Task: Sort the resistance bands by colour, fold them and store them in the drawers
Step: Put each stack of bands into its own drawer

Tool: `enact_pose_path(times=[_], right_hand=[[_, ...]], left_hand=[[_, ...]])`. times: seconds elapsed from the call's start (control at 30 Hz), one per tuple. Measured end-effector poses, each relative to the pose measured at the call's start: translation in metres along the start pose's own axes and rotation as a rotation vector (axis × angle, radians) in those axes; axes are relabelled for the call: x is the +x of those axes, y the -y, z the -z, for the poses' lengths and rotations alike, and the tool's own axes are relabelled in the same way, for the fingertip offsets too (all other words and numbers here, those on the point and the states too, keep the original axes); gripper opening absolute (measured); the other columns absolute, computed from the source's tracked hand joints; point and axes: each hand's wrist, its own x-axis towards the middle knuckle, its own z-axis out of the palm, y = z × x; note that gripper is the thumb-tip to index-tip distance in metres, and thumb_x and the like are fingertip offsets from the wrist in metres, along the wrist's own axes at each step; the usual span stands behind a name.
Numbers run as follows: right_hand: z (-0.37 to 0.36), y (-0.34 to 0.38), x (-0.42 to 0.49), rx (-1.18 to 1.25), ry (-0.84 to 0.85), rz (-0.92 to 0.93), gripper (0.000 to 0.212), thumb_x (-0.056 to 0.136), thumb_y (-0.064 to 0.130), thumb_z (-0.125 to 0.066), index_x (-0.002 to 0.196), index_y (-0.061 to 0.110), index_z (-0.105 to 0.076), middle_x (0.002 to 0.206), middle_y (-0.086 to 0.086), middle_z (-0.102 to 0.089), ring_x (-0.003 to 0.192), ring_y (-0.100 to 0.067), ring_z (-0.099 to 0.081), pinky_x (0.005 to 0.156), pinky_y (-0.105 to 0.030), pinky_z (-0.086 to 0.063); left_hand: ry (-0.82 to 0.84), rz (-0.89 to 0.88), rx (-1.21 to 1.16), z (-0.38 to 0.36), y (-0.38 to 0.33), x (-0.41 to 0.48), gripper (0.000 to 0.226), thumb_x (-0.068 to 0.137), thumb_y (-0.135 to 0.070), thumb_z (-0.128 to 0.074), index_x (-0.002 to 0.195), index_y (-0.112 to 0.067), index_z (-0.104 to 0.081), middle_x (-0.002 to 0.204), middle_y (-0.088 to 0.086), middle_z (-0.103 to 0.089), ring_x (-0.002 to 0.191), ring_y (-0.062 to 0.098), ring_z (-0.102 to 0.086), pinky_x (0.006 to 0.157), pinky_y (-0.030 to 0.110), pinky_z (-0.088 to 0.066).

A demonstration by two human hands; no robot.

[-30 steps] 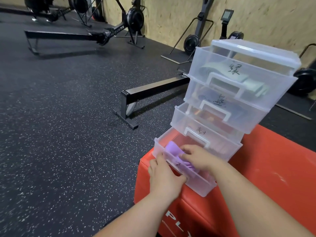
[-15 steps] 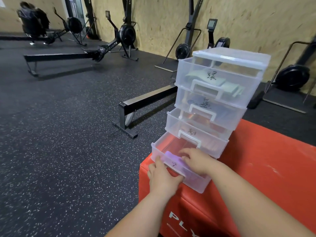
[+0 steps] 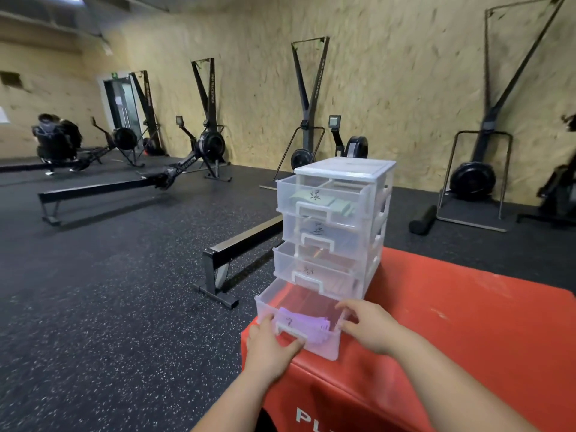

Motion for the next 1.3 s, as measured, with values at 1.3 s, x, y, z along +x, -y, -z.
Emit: enact_pose_path(times=[1.3], right_hand=[[0.164,0.047,0.115,0.582,-0.447,0.039,0.086,0.069,0.034,-0.098,0.132,0.057,-0.045,0.122,0.041,-0.062,0.115,0.022,-0.057,0.099,-0.018,-0.050]], left_hand=[[0.657,-0.603,-0.388,0.157,-0.179,0.305,0.079,0.088,-0.021,-0.089,0.154,-0.038,-0.050,0.144,0.004,-0.068,0.136,0.027,-0.063,0.120,0.053,-0.042]])
